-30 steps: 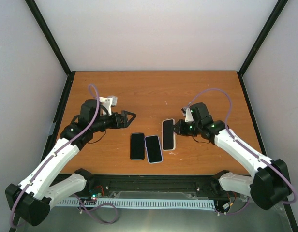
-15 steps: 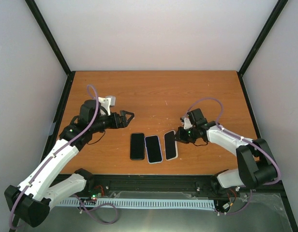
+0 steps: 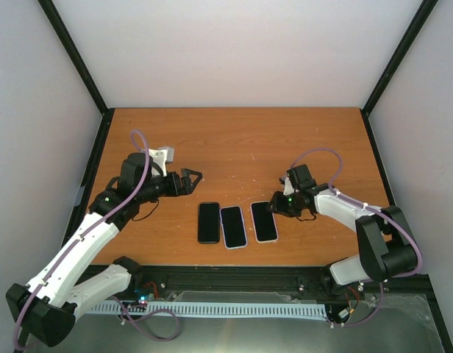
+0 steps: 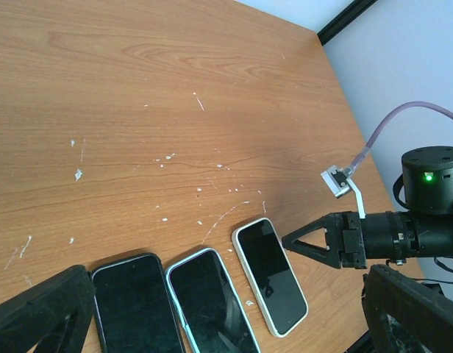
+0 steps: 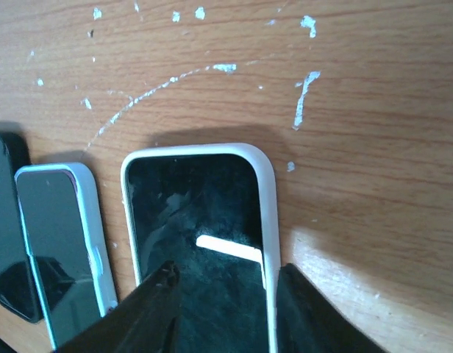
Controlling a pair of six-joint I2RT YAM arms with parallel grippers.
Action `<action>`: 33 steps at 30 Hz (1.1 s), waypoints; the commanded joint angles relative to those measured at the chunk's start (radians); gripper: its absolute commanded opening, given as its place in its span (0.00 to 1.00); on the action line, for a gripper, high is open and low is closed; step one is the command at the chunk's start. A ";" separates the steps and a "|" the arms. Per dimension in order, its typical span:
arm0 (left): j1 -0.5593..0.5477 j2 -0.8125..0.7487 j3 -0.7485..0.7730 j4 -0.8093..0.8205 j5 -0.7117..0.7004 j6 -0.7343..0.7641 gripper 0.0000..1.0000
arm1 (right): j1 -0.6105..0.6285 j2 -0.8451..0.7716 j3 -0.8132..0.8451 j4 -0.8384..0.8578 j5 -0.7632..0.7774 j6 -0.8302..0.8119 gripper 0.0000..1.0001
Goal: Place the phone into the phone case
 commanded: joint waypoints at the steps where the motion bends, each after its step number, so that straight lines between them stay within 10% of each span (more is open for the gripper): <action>1: 0.001 -0.026 0.031 -0.012 -0.028 0.004 1.00 | -0.004 -0.049 0.016 -0.028 0.047 0.004 0.41; 10: 0.001 -0.053 0.045 -0.017 -0.102 -0.011 1.00 | -0.004 -0.252 0.095 -0.170 0.068 0.018 1.00; 33: 0.001 -0.220 0.153 0.014 -0.266 -0.036 1.00 | -0.004 -0.699 0.369 -0.426 0.159 0.069 1.00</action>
